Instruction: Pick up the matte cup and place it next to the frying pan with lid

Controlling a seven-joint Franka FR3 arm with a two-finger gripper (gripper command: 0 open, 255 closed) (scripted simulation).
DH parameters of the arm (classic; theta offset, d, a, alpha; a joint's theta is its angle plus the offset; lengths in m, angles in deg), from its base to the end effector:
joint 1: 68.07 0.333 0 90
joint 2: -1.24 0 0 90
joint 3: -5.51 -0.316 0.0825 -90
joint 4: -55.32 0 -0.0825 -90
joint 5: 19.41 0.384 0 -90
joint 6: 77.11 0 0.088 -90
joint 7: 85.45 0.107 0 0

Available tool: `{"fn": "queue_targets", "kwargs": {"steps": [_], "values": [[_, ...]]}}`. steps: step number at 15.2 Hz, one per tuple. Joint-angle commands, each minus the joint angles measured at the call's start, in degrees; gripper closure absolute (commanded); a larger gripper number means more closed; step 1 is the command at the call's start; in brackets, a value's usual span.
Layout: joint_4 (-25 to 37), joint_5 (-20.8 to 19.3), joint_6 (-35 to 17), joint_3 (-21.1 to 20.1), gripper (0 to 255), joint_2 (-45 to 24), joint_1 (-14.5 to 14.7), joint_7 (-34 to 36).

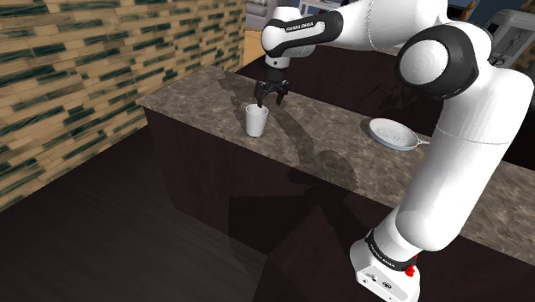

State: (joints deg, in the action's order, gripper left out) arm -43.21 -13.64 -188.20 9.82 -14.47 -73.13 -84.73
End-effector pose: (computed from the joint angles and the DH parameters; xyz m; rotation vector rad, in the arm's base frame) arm 0.6243 -0.0925 0.4214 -3.0470 0.3252 0.0740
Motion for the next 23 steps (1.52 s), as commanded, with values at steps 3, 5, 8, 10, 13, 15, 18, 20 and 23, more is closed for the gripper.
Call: {"fn": "queue_targets", "kwargs": {"steps": [3, 5, 8, 10, 13, 15, 18, 20, 23], "values": [[8.0, 0.7, 0.9, 0.4, 0, -7.7, -1.0, -0.2], [6.9, 0.8, -0.5, 0.3, 0, -8.0, -0.9, -0.3], [5.4, 0.9, -2.5, 0.2, 0, -8.6, -0.9, -0.3], [4.2, 1.0, -4.3, 0.1, 0, -9.1, -0.8, -0.4], [4.2, 1.0, -4.3, 0.1, 0, -9.1, -0.8, -0.4], [4.2, 1.0, -4.3, 0.1, 0, -9.1, -0.8, -0.4], [4.2, 1.0, -4.3, 0.1, 0, -9.1, -0.8, -0.4], [4.2, 1.0, -4.3, 0.1, 255, -9.1, -0.8, -0.4], [4.2, 1.0, -4.3, 0.1, 255, -9.1, -0.8, -0.4]]}}
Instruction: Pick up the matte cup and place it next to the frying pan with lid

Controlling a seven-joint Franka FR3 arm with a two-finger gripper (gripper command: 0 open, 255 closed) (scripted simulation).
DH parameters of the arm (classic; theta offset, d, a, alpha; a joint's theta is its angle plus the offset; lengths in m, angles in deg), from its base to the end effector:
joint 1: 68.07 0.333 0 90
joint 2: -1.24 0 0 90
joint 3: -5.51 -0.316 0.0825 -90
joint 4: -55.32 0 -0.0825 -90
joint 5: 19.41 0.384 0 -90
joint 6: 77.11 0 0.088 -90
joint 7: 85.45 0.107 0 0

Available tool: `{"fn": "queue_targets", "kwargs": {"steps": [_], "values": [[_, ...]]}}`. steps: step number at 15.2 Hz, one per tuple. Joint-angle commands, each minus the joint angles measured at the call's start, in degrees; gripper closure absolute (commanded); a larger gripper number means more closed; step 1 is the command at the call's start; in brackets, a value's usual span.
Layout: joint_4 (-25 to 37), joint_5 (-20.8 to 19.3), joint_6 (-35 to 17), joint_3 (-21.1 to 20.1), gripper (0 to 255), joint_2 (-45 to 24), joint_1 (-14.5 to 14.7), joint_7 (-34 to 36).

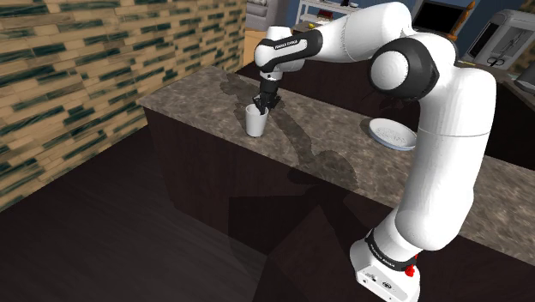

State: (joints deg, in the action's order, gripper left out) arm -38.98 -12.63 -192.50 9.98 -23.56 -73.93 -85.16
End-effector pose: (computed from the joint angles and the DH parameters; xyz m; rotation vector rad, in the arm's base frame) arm 0.6556 -0.1067 0.3590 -3.0420 0.3566 0.0863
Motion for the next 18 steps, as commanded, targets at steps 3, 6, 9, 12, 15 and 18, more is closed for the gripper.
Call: {"fn": "queue_targets", "kwargs": {"steps": [3, 6, 9, 12, 15, 18], "values": [[-0.1, 0.0, 0.0, 0.0, 255, 0.0, 0.0, 0.0], [0.3, 0.0, 0.6, 0.0, 255, 0.2, 0.0, 0.1], [1.5, -0.2, 2.6, 0.1, 255, 1.0, 0.0, 0.3], [2.8, -0.3, 4.6, 0.1, 255, 1.7, 0.0, 0.5], [4.2, -0.4, 6.6, 0.2, 255, 2.4, 0.0, 0.6], [5.8, -0.5, 8.7, 0.2, 255, 2.9, 0.0, 0.8]]}}
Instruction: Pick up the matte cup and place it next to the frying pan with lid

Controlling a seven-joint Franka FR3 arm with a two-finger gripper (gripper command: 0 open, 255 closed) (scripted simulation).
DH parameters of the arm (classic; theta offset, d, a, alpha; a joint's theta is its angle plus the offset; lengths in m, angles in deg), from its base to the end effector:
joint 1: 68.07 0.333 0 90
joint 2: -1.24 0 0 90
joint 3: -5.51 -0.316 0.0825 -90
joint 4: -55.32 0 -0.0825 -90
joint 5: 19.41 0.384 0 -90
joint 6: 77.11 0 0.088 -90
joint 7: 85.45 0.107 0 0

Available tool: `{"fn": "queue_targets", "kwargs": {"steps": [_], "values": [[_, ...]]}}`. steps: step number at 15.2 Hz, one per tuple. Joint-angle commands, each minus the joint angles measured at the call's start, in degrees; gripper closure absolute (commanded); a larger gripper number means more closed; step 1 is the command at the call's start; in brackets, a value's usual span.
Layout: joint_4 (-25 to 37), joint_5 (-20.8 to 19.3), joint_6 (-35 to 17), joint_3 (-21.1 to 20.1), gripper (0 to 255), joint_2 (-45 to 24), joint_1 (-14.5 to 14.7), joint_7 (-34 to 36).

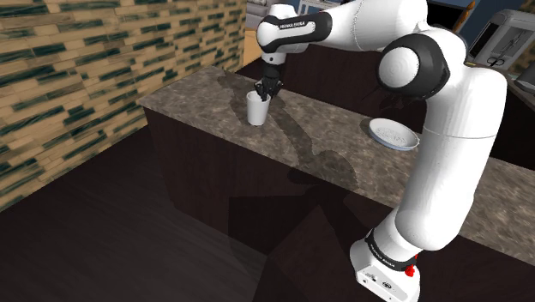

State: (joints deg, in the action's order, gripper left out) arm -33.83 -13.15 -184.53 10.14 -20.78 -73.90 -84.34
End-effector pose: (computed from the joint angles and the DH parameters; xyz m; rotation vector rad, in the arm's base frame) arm 0.6553 -0.1059 0.4216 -3.0419 0.3561 0.0885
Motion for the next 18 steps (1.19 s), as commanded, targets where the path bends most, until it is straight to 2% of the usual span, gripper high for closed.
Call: {"fn": "queue_targets", "kwargs": {"steps": [1, 18], "values": [[1.2, -0.1, 1.4, 0.0, 255, 0.2, -0.1, 0.1], [13.7, -0.3, 14.3, 0.1, 255, 0.6, -0.4, 1.0]]}}
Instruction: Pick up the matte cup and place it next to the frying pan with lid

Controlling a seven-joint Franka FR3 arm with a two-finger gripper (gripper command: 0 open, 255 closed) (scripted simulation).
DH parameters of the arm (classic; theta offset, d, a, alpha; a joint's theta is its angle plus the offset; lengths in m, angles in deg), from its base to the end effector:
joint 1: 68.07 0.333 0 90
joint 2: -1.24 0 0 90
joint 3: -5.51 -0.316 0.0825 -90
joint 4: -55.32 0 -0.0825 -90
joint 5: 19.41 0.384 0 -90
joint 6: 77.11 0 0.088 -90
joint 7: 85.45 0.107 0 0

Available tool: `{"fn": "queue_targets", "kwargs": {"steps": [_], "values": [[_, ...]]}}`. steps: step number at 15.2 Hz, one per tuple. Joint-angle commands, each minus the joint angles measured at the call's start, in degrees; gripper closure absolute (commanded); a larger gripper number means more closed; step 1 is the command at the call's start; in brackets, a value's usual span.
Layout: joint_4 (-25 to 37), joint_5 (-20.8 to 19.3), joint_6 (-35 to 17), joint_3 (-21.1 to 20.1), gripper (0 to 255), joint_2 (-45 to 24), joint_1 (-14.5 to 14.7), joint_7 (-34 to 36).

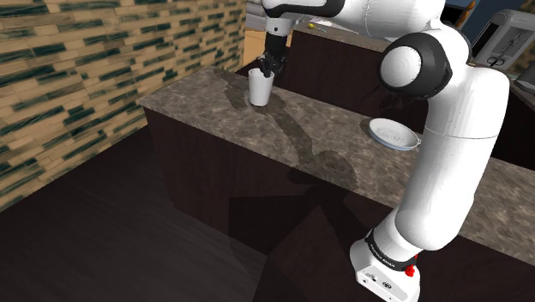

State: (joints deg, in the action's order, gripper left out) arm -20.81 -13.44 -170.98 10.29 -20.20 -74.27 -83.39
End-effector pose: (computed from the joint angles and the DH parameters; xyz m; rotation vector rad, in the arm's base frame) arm 0.6561 -0.1070 0.5166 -3.0418 0.3562 0.0881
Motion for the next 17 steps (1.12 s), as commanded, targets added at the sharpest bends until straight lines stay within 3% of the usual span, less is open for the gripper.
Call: {"fn": "queue_targets", "kwargs": {"steps": [1, 7, 12, 17], "values": [[1.7, 0.0, 1.6, 0.0, 255, -0.1, 0.0, 0.2], [7.4, 0.1, 6.3, 0.0, 255, -1.1, -0.2, 0.5], [-6.7, -0.6, 2.3, 1.7, 255, 8.6, -2.6, -4.2], [-16.8, -1.6, 0.1, 3.8, 255, 16.3, -5.1, -9.0]]}}
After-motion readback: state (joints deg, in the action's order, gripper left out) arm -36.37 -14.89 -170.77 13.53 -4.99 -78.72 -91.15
